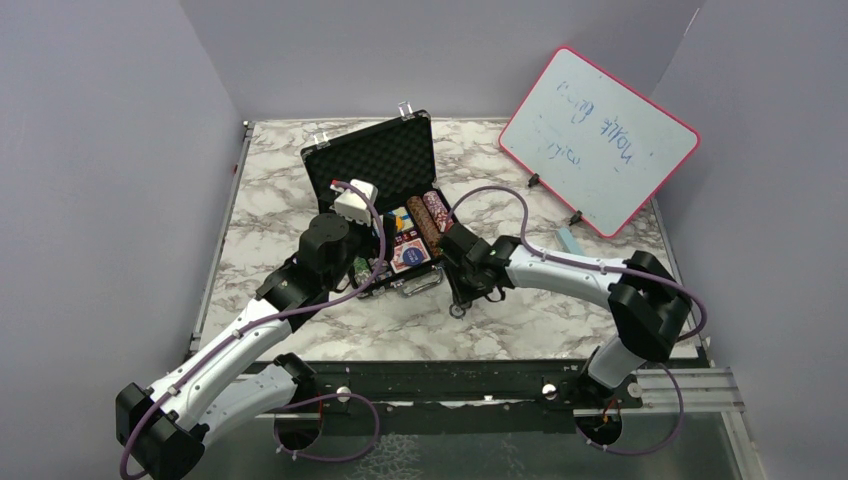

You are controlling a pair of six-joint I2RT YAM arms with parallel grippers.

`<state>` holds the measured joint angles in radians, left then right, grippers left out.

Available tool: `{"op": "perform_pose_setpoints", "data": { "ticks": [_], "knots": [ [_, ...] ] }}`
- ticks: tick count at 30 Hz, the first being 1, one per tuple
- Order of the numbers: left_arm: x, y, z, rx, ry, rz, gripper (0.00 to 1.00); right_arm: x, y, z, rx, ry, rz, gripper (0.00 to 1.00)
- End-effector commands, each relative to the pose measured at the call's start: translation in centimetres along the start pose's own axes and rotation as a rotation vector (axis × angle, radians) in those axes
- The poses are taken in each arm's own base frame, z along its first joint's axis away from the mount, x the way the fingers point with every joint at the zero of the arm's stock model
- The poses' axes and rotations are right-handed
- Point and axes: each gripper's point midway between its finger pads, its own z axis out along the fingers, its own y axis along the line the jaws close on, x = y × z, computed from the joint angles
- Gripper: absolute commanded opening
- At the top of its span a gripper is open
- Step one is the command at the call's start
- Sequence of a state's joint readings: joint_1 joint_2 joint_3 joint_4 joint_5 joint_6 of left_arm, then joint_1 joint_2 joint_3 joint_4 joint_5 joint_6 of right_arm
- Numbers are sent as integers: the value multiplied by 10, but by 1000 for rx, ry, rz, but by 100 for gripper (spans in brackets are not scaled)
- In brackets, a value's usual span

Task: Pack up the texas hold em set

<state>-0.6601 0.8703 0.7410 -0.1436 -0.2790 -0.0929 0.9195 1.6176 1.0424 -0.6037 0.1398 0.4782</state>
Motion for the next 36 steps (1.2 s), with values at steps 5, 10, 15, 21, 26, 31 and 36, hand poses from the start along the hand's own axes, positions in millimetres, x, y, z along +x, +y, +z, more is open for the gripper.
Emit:
{"op": "perform_pose_setpoints", "data": {
  "ticks": [5, 10, 15, 21, 26, 31, 36],
  "knots": [
    [-3, 8, 0, -36, -18, 2, 99, 6, 18, 16, -15, 46, -62, 39],
    [-3, 6, -1, -22, -16, 5, 99, 13, 19, 21, -4, 66, -88, 42],
    [-2, 6, 0, -24, -14, 4, 99, 12, 22, 22, -7, 57, -97, 52],
    [-2, 7, -1, -30, -10, 4, 99, 15, 23, 25, 6, 69, -108, 61],
    [-2, 8, -1, -35, -12, 2, 99, 20, 23, 31, 36, 84, -112, 62],
    [-1, 8, -1, -39, -10, 2, 99, 22, 19, 39, 76, 85, -87, 54],
    [-2, 9, -2, -41, -11, 3, 99, 24, 18, 42, 78, 87, -75, 30]
  ]
}}
